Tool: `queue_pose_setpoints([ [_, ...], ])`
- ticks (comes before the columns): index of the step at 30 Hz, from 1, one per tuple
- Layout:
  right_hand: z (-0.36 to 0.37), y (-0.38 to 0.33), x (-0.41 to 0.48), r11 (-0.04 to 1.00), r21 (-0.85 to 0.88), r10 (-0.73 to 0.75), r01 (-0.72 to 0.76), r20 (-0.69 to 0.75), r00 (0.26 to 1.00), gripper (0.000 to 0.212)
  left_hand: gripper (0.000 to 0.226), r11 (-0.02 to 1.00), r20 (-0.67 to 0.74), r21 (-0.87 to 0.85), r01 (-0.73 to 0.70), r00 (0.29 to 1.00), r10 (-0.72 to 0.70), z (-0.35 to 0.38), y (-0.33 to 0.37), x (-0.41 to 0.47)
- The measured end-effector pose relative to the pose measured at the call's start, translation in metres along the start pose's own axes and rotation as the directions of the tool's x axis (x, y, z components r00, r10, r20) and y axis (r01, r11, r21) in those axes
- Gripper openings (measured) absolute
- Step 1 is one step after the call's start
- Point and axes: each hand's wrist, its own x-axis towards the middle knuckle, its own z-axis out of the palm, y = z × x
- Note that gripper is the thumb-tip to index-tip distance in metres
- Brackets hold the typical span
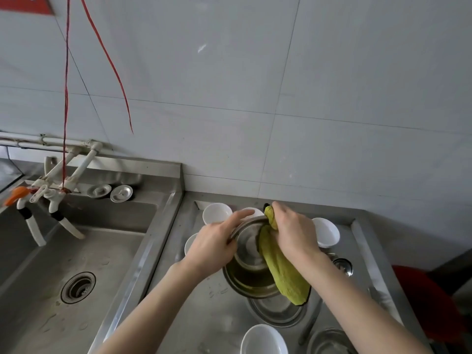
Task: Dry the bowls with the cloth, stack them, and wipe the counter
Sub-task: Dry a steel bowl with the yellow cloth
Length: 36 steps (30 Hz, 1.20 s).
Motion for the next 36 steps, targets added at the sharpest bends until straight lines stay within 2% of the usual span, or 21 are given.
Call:
queue_pose_setpoints([
  [2, 0.005, 0.007, 0.002, 0.992, 0.081, 0.097, -0.096, -0.017, 0.995, 0.027, 0.064, 0.994, -0.055, -0.084, 0.063, 0.996, -0.068, -0.001, -0.002, 0.0],
  [5, 0.011, 0.019, 0.004, 0.932, 0.232, 0.283, -0.279, 0.017, 0.959, 0.025, 0.074, 0.929, -0.133, -0.328, 0.173, 0.965, -0.227, 0.001, -0.003, -0.01],
  [8, 0.013, 0.029, 0.006, 0.821, 0.33, 0.456, -0.465, 0.11, 0.883, 0.035, 0.086, 0.853, -0.105, -0.463, 0.241, 0.941, -0.322, 0.01, -0.005, -0.026],
  [10, 0.018, 0.032, 0.006, 0.806, 0.332, 0.47, -0.491, 0.146, 0.87, 0.037, 0.09, 0.836, -0.072, -0.485, 0.259, 0.94, -0.333, 0.015, -0.004, -0.027],
  [14, 0.022, 0.026, 0.003, 0.844, 0.338, 0.419, -0.417, 0.07, 0.905, 0.04, 0.1, 0.826, -0.028, -0.496, 0.27, 0.945, -0.325, 0.017, -0.002, -0.024],
  [19, 0.023, 0.01, -0.01, 0.946, 0.262, 0.259, -0.191, -0.258, 0.931, 0.052, 0.098, 0.772, 0.045, -0.483, 0.413, 0.892, -0.449, 0.01, 0.002, -0.017],
  [21, 0.027, 0.009, -0.014, 0.976, 0.183, 0.178, -0.121, -0.34, 0.923, 0.048, 0.1, 0.77, 0.072, -0.459, 0.442, 0.883, -0.464, 0.009, 0.004, -0.014],
  [26, 0.032, 0.011, -0.016, 0.997, 0.059, 0.059, -0.039, -0.375, 0.925, 0.036, 0.102, 0.713, 0.156, -0.482, 0.509, 0.851, -0.502, 0.009, -0.002, -0.015],
  [32, 0.025, 0.004, -0.016, 0.982, 0.177, 0.014, 0.06, -0.388, 0.922, 0.034, 0.101, 0.65, 0.234, -0.501, 0.571, 0.813, -0.534, 0.009, -0.008, -0.017],
  [36, 0.025, 0.001, -0.018, 0.98, 0.164, -0.044, 0.115, -0.383, 0.922, 0.035, 0.102, 0.657, 0.232, -0.479, 0.582, 0.806, -0.545, 0.008, -0.009, -0.014],
])
